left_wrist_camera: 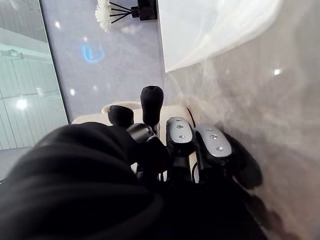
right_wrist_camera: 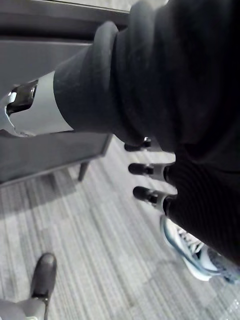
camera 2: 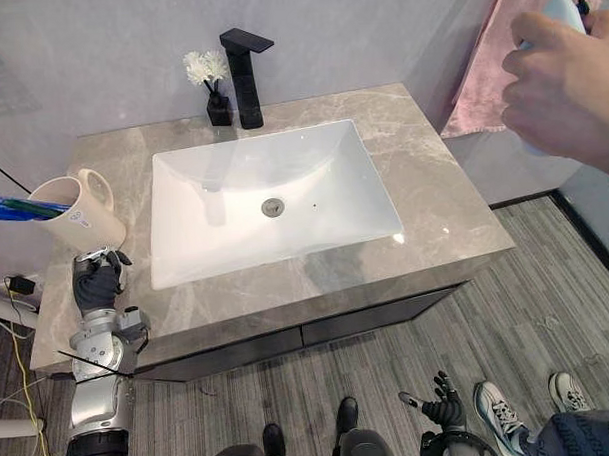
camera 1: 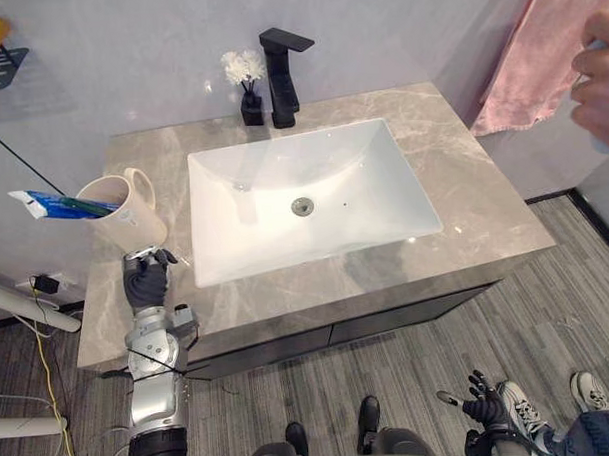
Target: Organize washtable
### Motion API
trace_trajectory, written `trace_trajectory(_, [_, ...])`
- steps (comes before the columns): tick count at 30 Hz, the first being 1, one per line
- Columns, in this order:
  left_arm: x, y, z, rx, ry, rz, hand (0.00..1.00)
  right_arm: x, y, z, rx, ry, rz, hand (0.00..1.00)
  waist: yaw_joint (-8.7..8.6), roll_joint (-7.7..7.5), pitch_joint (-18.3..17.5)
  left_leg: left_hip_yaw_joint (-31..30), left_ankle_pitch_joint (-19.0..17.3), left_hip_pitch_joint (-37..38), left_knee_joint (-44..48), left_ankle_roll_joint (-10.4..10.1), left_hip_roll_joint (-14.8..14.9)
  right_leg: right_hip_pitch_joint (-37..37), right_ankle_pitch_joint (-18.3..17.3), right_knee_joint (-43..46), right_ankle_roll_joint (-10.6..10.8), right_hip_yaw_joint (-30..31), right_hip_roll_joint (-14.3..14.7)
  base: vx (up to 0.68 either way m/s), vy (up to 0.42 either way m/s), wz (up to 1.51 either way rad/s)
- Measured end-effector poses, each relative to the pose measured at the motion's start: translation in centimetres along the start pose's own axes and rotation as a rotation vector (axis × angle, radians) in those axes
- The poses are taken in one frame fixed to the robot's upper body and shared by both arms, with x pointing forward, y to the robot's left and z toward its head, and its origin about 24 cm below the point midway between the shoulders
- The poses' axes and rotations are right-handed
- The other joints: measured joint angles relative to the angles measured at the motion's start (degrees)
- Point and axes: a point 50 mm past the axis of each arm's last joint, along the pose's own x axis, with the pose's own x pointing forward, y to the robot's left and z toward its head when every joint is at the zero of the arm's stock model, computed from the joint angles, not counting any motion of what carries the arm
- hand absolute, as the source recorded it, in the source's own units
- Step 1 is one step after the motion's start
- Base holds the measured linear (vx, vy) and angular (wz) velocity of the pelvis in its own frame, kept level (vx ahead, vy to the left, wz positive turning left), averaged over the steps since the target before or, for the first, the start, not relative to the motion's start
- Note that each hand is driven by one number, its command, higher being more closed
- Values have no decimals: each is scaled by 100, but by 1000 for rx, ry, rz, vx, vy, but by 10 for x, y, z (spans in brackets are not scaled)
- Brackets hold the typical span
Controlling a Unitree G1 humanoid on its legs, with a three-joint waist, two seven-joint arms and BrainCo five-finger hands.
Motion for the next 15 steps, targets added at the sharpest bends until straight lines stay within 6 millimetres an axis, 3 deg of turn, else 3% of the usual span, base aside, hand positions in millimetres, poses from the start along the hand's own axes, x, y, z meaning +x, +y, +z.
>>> trace_trajectory(9, [2,21,-3,15,19,112,100,0,0,0,0,0,-1,0,4,3,2,16,-1,32,1,-1,8,25,-26,0,-23,0,6,0,0,0])
trace_trajectory(15, [2,21,-4,17,25,118,100,0,0,0,-1,1,-1,0,24,5,2,14,-1,54,1,-2,13,56,-49,0,-13,-20,8,0,0,0])
